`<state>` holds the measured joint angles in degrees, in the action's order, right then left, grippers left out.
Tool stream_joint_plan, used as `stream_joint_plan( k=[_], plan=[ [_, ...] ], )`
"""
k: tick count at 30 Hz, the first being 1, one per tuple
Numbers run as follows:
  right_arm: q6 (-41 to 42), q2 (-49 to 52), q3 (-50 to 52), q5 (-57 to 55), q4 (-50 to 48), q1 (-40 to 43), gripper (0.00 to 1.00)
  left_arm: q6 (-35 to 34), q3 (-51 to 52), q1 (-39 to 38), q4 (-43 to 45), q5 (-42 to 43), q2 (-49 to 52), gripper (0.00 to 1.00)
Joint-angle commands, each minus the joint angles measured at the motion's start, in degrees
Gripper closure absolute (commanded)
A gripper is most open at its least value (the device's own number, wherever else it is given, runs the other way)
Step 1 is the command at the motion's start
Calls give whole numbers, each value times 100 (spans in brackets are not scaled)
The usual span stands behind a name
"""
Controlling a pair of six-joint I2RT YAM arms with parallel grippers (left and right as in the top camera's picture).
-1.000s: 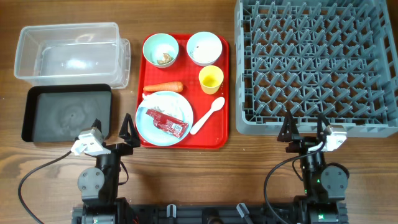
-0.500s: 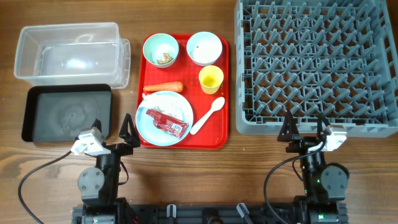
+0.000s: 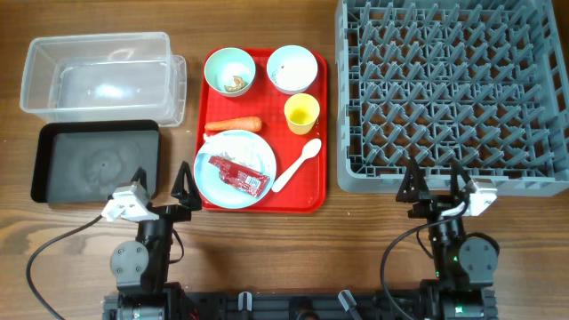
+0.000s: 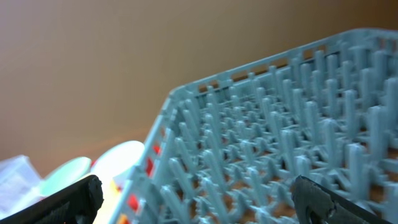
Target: Sort waste into correct bins and load items into the dishwasher rack
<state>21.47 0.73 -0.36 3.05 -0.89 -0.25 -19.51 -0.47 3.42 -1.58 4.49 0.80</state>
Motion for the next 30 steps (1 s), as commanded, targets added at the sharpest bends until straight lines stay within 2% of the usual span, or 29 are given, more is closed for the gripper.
stream_joint_plan(
  k=[1,4,7,10,13,15,17,18,19,21,23,27,30],
  plan=[
    [544,-31,4,997,-531,-26,0,-44,7,-15,463,769,-42,0],
    [221,-31,-50,1954,-1362,-26,0,-24,-289,-17,450,872,-35,0],
    [-103,85,-654,2065,-1384,-26,0,-24,-918,-17,308,1419,326,0],
    [-785,542,-1526,2240,-1016,-26,0,-24,-1657,-17,210,1777,1104,0],
    [-1259,1403,-2608,2251,-334,-26,0,-20,-2704,-24,-249,1947,2205,0],
    [-1250,2103,-3276,2256,234,-26,0,238,-3624,-111,-1056,2103,3047,0],
    [-1252,2756,-3825,2253,807,-26,0,761,-4745,-420,-2256,1996,4022,0],
    [-1252,2970,-4000,2253,1010,-26,1,756,-4957,-503,-2479,1867,4212,1],
    [-1252,3394,-4325,2253,1421,-26,0,756,-5587,-868,-3152,1294,4868,0],
    [-1259,3845,-4535,2249,1722,-26,0,752,-5974,-1351,-3679,946,5504,0],
    [-1252,4168,-4551,2251,1788,-26,0,669,-5987,-1867,-3856,955,6092,0],
    [-1246,4581,-4551,2251,1808,-26,0,667,-5987,-2463,-3904,1191,7394,0],
    [-1224,4756,-4551,2253,1840,-26,0,664,-5987,-2594,-3768,1261,8244,0]
  ],
)
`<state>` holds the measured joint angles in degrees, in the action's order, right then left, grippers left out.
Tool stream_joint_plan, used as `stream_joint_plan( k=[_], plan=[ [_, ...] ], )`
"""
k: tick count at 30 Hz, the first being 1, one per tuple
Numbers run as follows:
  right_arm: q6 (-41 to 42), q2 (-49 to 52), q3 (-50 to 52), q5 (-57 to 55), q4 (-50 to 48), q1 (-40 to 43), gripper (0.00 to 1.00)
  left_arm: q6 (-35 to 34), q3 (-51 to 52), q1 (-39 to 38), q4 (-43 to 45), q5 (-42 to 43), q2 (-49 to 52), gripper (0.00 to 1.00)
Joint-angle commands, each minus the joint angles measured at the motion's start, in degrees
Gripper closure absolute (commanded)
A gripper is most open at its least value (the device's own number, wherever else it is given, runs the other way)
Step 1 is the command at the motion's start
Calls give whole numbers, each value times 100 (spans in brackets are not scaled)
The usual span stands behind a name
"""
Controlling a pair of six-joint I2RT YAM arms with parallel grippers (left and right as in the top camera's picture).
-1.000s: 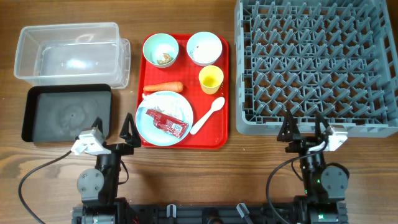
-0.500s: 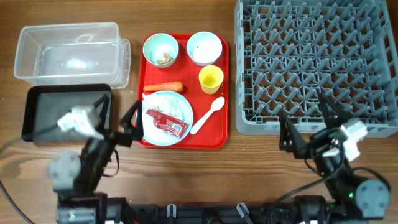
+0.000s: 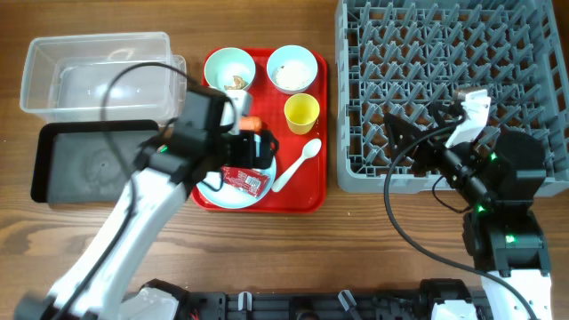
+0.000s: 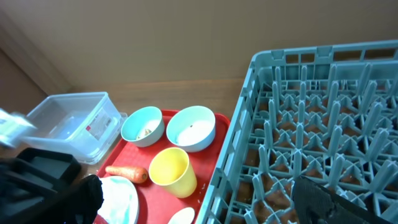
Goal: Sort waste into correct bins and load items into the dishwasher rack
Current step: 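Reach the left gripper to the red ketchup packet on the plate and grasp it, then carry the ketchup packet left and drop it into the clear bin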
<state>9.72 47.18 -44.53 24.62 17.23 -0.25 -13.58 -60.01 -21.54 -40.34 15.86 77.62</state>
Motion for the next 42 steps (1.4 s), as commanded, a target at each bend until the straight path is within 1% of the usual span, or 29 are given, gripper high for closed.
stream_joint_plan(
  k=[1,2,3,4,5,7,9,13,17,18,19,21,23,26,27,28,29,30,32,34,36,37,39,40,42],
  plan=[
    [-44,149,-131,96,92,-26,0,-92,-33,-83,131,111,739,2],
    [55,179,-131,94,173,-26,0,-511,-33,-31,98,33,852,6],
    [188,208,-131,96,223,-26,0,-1045,-33,33,11,-229,901,8],
    [240,245,-131,94,240,-26,0,-2337,-33,162,-297,-1062,907,2],
    [245,262,-131,94,225,-26,0,-2787,-33,227,-431,-1342,896,0],
    [245,310,-131,94,208,-26,0,-3364,-33,302,-590,-1696,914,0],
    [243,332,-131,94,212,-26,0,-3602,-13,291,-575,-1950,1016,0],
    [243,337,-131,92,278,-26,0,-3665,11,291,-254,-2046,1438,0],
    [243,337,-131,92,310,-26,0,-3661,11,289,79,-1996,2277,0],
    [243,337,-131,92,313,-26,0,-3661,11,284,92,-1934,2417,1],
    [243,337,-131,92,313,-26,0,-3661,11,251,92,-1937,2490,4],
    [245,337,-131,92,313,-26,0,-3659,11,131,94,-1941,2559,14],
    [243,337,-131,94,317,-26,0,-3659,11,-2,98,-1941,2570,48],
    [243,337,-131,92,334,-26,0,-3659,4,-9,136,-1937,2564,70],
    [238,337,-131,92,367,-26,1,-3654,-28,-9,87,-1937,2498,85],
    [234,337,-131,81,391,-26,0,-3609,-81,-9,35,-1937,2400,92],
    [232,337,-131,72,396,-26,0,-3464,-190,11,-24,-1932,2249,96],
    [232,337,-131,72,396,-26,0,-3259,-378,17,-155,-1937,2020,96],
    [229,337,-131,72,411,-26,0,-3222,-601,17,-232,-1974,1462,96],
    [232,337,-131,74,411,-26,0,-3161,-678,17,-162,-2262,837,96],
    [232,337,-131,74,411,-26,0,-3161,-678,17,-177,-2752,229,96],
    [236,337,-131,74,409,-26,0,-3163,-678,17,-295,-3338,-260,96],
    [238,337,-131,74,411,-26,0,-3187,-675,35,-503,-4505,-804,96],
    [245,337,-131,74,411,-26,0,-3187,-675,111,-518,-4837,-909,96],
    [247,337,-131,74,420,-26,0,-3187,-675,435,-472,-5003,-927,96]
  ],
)
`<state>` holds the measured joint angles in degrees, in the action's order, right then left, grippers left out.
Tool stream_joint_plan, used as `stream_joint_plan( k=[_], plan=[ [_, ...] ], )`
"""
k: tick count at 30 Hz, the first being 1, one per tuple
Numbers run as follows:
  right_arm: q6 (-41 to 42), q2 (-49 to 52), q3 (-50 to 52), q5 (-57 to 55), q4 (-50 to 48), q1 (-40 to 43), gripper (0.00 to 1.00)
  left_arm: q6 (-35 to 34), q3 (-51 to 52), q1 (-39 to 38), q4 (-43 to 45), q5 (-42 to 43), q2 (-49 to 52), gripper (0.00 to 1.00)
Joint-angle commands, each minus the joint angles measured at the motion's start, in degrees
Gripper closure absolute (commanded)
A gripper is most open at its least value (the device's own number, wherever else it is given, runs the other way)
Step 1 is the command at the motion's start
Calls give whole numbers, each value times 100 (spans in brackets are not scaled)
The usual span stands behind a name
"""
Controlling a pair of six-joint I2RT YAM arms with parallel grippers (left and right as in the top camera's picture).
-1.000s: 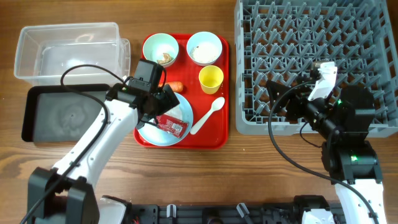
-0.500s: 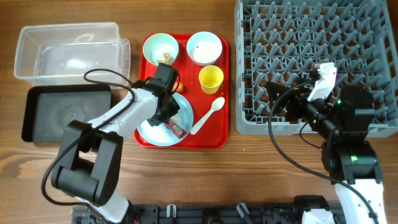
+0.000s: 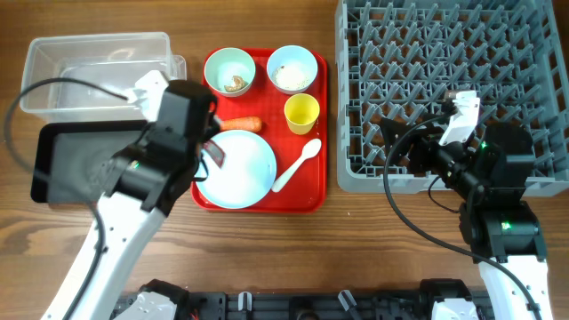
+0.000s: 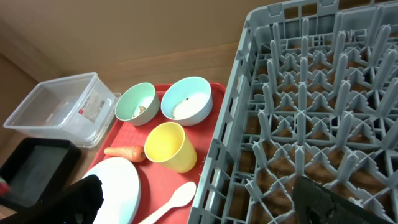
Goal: Sort waste into correct bins and load items into the dishwasher rack
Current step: 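Carry the ketchup packet left and drop it into the clear bin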
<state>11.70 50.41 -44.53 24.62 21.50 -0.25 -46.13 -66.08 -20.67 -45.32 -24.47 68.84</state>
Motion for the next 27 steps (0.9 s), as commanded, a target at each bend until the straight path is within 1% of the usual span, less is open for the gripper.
stream_joint_plan(
  k=[1,2,3,4,5,6,7,10,12,13,14,15,17,18,19,20,21,24,27],
  plan=[
    [46,13,-131,74,-2,-26,0,72,-68,570,118,-944,-13,96],
    [44,13,-131,74,-4,-26,0,186,-68,970,350,-758,20,96],
    [44,13,-131,74,-11,-26,0,553,-68,1375,741,-260,46,96],
    [46,13,-131,74,-26,-26,0,920,-70,1849,1241,647,90,96],
    [46,13,-131,74,-26,-26,0,973,-85,2205,1587,1292,125,96],
    [50,13,-131,76,-20,-26,0,970,-111,2463,1843,1674,168,96],
    [50,13,-131,76,-15,-26,0,973,-114,2785,2247,1862,269,96],
    [50,13,-131,76,-15,-26,0,975,-114,3246,3128,1867,815,96],
    [50,13,-131,76,7,-26,0,973,-114,3405,3849,1867,1641,95],
    [46,20,-131,74,26,-26,0,973,-114,3407,4124,1862,2039,89],
    [48,42,-131,76,42,-26,0,968,-114,3407,4435,1864,2527,80],
    [48,76,-131,76,107,-26,0,968,-114,3407,4813,1864,3239,80],
    [48,120,-131,76,201,-26,0,966,-114,3407,5058,1864,3836,79],
    [46,155,-131,76,212,-26,0,968,-114,3407,5090,1864,4033,67],
    [46,177,-131,76,205,-26,0,970,-114,3407,5090,1864,4068,42],
    [46,190,-131,76,188,-26,0,970,-114,3407,5104,1867,4037,11],
    [48,195,-131,76,168,-26,0,970,-114,3407,5112,1867,3976,0],
    [48,195,-131,76,168,-26,0,973,-114,3407,5069,1867,3528,0],
    [46,195,-131,74,164,-26,0,997,-114,3401,4824,1869,2785,0]
  ],
)
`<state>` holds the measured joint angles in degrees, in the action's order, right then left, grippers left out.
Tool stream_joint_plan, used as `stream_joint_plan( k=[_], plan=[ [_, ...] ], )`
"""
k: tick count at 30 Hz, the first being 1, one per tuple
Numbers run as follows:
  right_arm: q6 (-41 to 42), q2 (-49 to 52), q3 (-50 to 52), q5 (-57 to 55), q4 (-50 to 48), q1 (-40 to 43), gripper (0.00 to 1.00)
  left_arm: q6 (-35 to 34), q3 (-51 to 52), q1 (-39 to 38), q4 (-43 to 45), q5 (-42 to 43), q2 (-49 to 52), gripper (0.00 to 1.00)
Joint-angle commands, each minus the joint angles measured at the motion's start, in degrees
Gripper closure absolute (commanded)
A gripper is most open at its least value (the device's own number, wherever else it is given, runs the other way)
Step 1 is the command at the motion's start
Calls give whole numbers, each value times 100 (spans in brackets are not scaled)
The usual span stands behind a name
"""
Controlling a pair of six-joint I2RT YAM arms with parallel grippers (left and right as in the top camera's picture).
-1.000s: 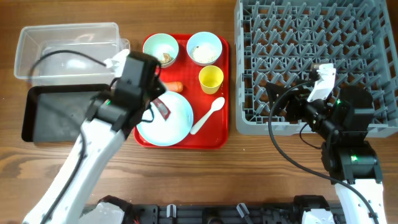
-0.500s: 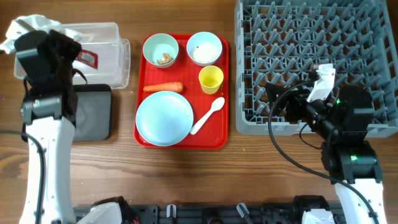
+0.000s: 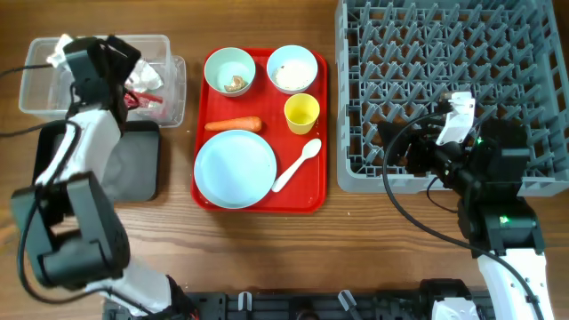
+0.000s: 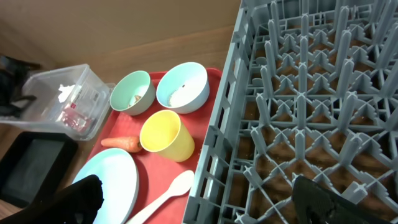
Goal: Sort waste into correct bins and load items into the dishwasher rack
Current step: 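Carry the ketchup packet left and drop it into the clear bin, then reach the left gripper to the carrot on the red tray and grasp it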
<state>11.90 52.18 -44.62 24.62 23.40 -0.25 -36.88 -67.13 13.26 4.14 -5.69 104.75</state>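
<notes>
The red wrapper [image 3: 145, 96] lies inside the clear bin [image 3: 53, 93], also visible as the wrapper [image 4: 71, 111]. My left gripper [image 3: 124, 52] hovers over that bin, open, apart from the wrapper. On the red tray [image 3: 311, 200] sit an empty pale blue plate [image 3: 236, 169], a carrot [image 3: 233, 124], a yellow cup [image 3: 301, 112], a white spoon [image 3: 298, 164], a green bowl [image 3: 229, 69] with scraps and a white bowl [image 3: 292, 68]. My right gripper [image 3: 396, 149] is open and empty above the front left corner of the grey dishwasher rack [image 3: 444, 53].
A black bin [image 3: 138, 173] lies in front of the clear one, partly under my left arm. The rack [image 4: 298, 93] fills the table's right side with upright pegs. Bare wood runs along the table's front edge.
My left gripper went from the plate's left edge to the clear bin. The wrapper it held now lies in that bin. My right gripper barely shifted.
Both arms rested at the table's front edge with the wrapper on the plate. Then my left gripper was at the wrapper and my right was raised over the rack. Then the wrapper was held off the plate. Now it is in the clear bin.
</notes>
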Motion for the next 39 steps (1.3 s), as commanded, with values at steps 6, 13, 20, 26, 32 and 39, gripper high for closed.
stream_joint_plan(
  k=[6,13,20,26,32,39],
  plan=[
    [382,22,-122,76,-151,-26,0,1528,-7,-695,-2903,848,-2605,0],
    [651,22,-122,74,-144,-26,0,2192,52,-2857,-4946,741,-2332,0],
    [632,22,-122,76,-42,-26,0,2514,-3630,-3053,-7453,807,-208,0],
    [610,22,-122,72,208,-26,0,1716,-4199,-3110,-8701,713,472,17],
    [610,22,-122,-22,243,-26,0,688,-2903,-3818,-7670,667,472,19],
    [612,24,-122,-85,289,-26,0,247,-2212,-4006,-6481,584,476,31]
  ],
)
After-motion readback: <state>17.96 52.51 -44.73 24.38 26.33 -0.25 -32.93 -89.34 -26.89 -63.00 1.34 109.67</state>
